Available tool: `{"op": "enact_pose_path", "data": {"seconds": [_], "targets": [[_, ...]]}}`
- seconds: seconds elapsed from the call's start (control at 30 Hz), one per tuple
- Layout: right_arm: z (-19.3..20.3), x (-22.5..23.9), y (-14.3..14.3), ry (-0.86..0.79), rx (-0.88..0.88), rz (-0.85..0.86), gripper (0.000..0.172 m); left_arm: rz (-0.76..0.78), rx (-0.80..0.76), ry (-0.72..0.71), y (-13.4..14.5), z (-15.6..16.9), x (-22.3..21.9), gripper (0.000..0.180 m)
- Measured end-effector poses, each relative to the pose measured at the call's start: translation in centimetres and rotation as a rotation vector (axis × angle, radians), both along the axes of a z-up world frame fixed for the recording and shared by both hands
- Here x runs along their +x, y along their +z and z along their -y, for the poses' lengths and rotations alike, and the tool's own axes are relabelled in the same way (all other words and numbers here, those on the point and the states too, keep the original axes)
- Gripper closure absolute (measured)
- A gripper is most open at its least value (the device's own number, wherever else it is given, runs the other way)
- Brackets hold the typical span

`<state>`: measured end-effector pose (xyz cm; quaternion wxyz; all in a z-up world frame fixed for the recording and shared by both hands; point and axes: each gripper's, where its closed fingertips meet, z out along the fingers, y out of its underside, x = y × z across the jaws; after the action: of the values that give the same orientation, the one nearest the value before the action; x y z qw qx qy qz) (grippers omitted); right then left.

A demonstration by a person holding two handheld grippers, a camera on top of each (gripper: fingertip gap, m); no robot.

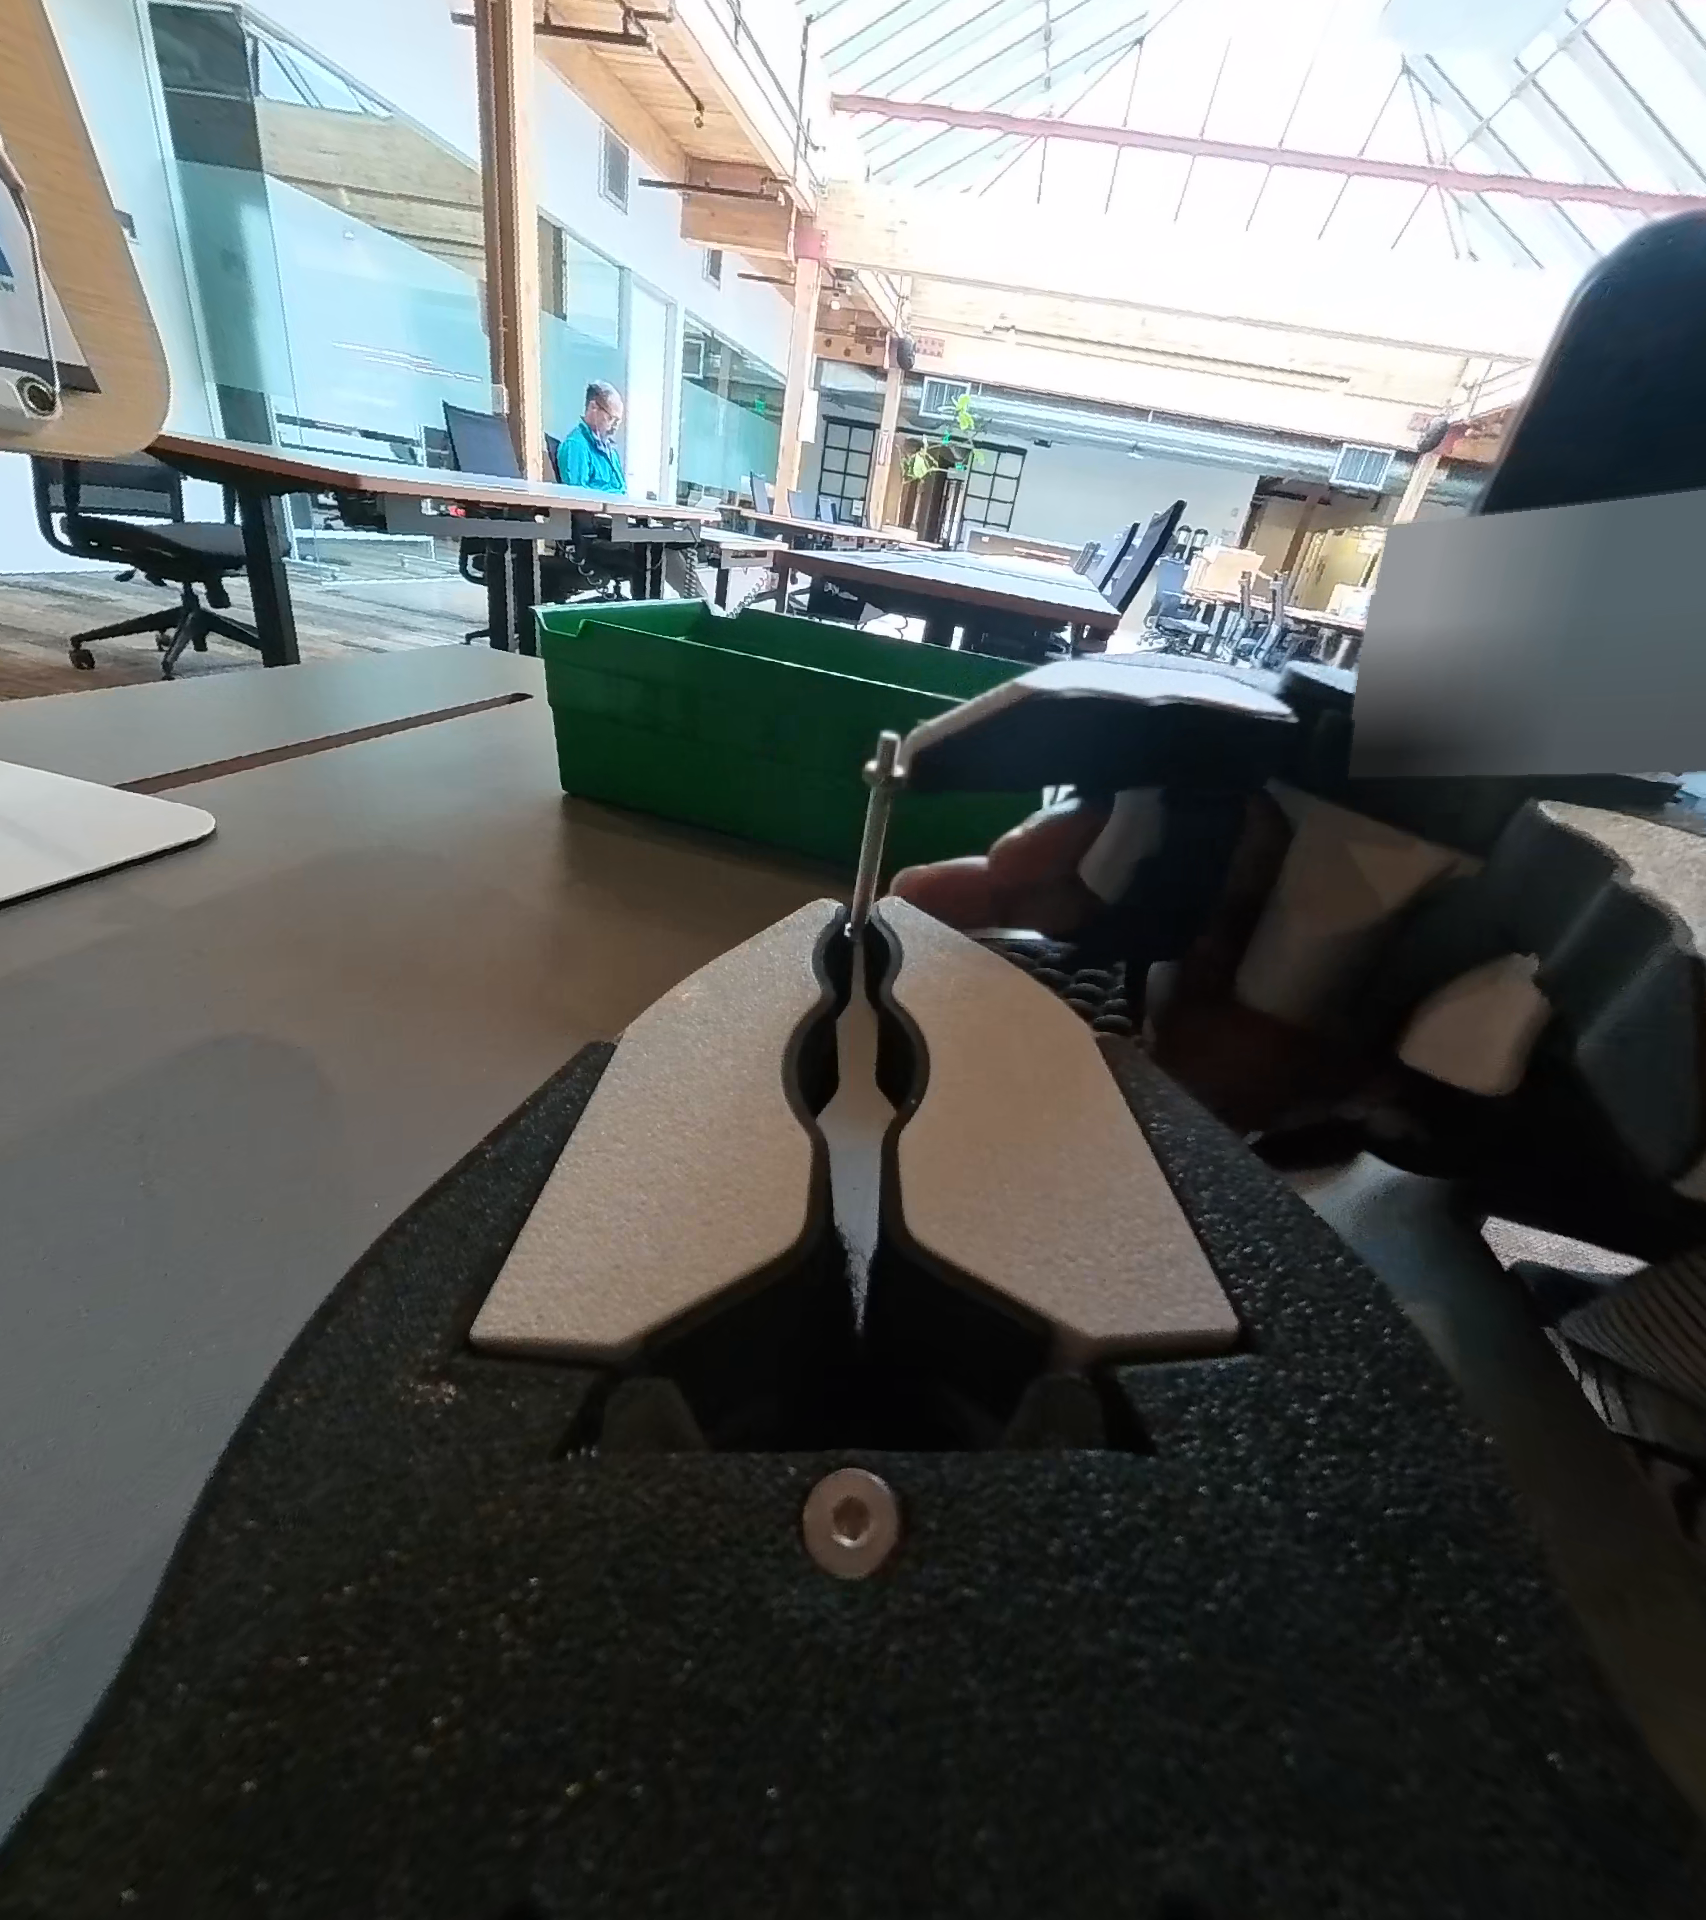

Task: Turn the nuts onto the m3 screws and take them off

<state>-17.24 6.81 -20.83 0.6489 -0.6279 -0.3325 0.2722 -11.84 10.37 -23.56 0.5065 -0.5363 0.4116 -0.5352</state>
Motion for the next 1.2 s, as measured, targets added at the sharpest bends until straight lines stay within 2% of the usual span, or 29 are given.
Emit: {"op": "enact_pose_path", "data": {"seconds": [0.13,0.33,0.73,0.87,1.2], "targets": [[-1.1,0.6,0.2,-0.035,0.002,-0.016,0.085,-0.003,0.01,-0.007,0.0,0.2,0.1,0.18],[-2.3,-0.7,0.0,-0.004,-0.018,-0.011,0.083,-0.007,0.011,-0.011,0.0,0.2,0.1,0.18],[0.0,0.1,-0.1,-0.024,0.013,0.021,0.087,-0.002,0.001,-0.001,0.0,0.0,0.0,0.18],[-1.0,1.0,0.3,-0.067,0.004,-0.004,0.086,-0.006,0.012,-0.007,0.0,0.2,0.1,0.18],[-2.5,-1.2,-0.1,-0.003,-0.032,0.012,0.085,-0.012,0.016,-0.008,-0.1,0.2,0.1,0.18]]}}
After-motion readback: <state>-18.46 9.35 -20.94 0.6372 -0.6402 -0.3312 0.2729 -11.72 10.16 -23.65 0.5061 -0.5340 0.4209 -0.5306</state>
